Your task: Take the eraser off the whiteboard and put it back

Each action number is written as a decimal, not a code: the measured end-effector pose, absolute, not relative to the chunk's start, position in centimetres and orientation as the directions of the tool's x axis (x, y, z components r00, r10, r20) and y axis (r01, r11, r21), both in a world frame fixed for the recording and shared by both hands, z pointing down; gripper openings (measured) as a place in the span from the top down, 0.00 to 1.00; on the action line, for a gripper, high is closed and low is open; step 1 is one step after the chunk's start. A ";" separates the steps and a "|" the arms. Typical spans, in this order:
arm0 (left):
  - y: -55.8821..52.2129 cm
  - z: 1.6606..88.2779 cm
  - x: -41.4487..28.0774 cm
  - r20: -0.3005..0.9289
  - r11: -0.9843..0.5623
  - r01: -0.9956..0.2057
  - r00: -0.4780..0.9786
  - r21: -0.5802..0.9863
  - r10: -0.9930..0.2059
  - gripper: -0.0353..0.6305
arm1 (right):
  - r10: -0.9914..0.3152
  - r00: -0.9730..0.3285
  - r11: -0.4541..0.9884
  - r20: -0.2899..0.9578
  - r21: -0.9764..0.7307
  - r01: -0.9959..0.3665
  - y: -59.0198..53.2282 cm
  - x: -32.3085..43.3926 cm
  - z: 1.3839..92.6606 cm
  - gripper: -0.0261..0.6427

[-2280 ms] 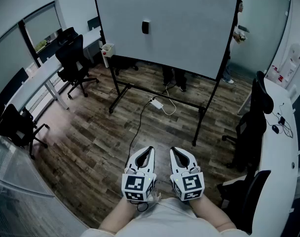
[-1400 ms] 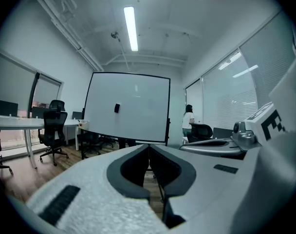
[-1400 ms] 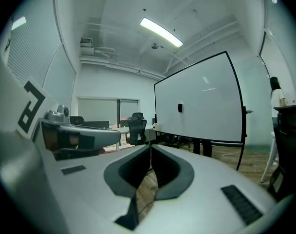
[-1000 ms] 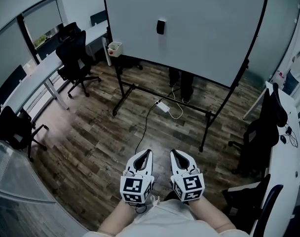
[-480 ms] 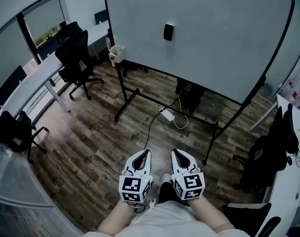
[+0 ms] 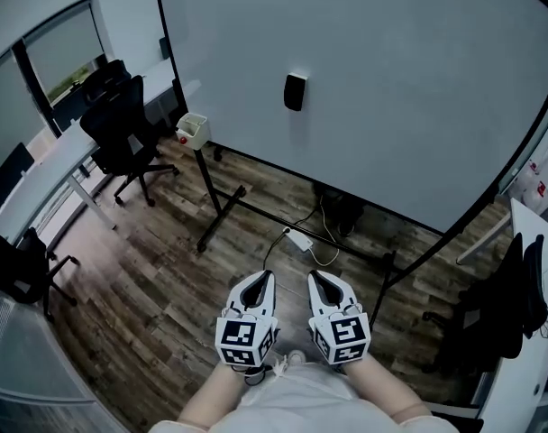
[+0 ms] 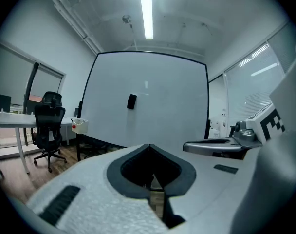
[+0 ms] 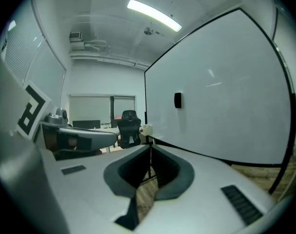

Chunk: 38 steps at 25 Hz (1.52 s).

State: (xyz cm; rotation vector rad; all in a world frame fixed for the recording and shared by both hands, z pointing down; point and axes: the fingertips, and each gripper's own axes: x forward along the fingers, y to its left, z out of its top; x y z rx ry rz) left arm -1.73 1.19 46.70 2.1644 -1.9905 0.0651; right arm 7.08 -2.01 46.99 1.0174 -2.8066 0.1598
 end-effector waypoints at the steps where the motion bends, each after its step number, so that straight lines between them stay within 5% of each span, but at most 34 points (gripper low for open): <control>1: 0.0 46.5 -2.0 0.166 -0.080 -0.990 0.098 0.112 -0.981 0.92 | -0.632 -0.754 0.761 0.178 -0.044 -0.647 -3.2 6.9 46.9 0.92; 33: -31.2 40.5 -11.0 0.076 -0.427 -0.903 0.430 0.045 -0.900 0.92 | -0.919 -0.380 0.379 0.107 -0.032 -0.925 -26.8 -0.2 43.3 0.92; 34: -31.9 40.2 -11.1 0.071 -0.433 -0.900 0.436 0.043 -0.897 0.90 | -0.922 -0.373 0.371 0.109 -0.033 -0.928 -27.3 -0.3 43.4 0.92; 36: -33.2 39.6 -11.0 0.061 -0.449 -0.892 0.451 0.046 -0.890 0.68 | -0.925 -0.362 0.362 0.112 -0.028 -0.932 -28.0 -0.4 43.3 0.92; 38: -34.4 38.9 -11.0 0.047 -0.449 -0.892 0.452 0.055 -0.891 0.62 | -0.927 -0.357 0.357 0.115 -0.020 -0.934 -28.7 -0.5 43.2 0.92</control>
